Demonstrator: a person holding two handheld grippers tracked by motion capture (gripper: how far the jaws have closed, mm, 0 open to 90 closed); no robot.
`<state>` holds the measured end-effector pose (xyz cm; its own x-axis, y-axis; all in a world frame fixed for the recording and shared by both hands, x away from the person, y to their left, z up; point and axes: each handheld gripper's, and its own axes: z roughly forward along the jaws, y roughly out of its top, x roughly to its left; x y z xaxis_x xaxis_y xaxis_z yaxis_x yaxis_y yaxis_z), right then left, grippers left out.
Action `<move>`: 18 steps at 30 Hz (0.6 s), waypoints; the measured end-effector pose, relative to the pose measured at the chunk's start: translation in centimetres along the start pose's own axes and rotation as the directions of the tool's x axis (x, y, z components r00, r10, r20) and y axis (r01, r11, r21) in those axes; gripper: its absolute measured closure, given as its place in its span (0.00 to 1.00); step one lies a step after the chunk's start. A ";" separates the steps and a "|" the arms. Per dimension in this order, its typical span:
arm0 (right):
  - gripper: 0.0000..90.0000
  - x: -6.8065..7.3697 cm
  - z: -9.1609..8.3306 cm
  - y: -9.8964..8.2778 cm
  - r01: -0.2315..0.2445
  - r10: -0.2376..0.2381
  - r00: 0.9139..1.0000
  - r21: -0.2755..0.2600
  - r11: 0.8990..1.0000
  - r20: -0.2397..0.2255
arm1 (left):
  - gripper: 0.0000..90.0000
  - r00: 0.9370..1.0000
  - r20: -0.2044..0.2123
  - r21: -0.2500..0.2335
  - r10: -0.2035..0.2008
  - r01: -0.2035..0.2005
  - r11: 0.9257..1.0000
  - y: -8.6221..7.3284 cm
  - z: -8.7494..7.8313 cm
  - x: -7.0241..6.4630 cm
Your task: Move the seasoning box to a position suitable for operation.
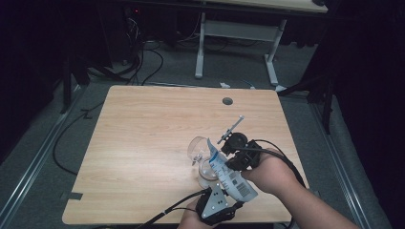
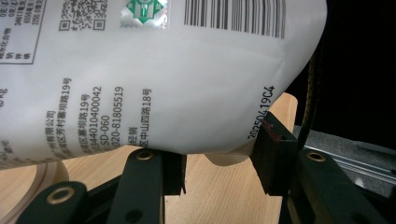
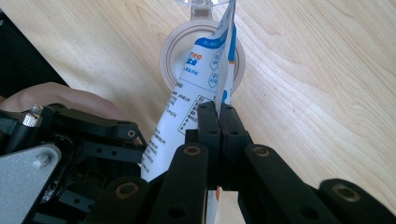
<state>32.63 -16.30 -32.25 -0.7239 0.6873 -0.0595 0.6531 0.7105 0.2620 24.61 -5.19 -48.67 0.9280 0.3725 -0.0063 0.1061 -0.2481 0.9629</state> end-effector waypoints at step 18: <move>1.00 -0.1 0.2 0.1 0.006 -0.006 1.000 0.001 1.000 -0.002 | 0.67 1.000 0.007 0.002 -0.003 0.003 1.000 0.1 0.1 0.0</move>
<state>32.76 -16.26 -32.42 -0.7286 0.6824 -0.0589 0.6486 0.7151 0.2608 24.61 -5.30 -48.59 0.9301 0.3671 -0.0113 0.1096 -0.2482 0.9625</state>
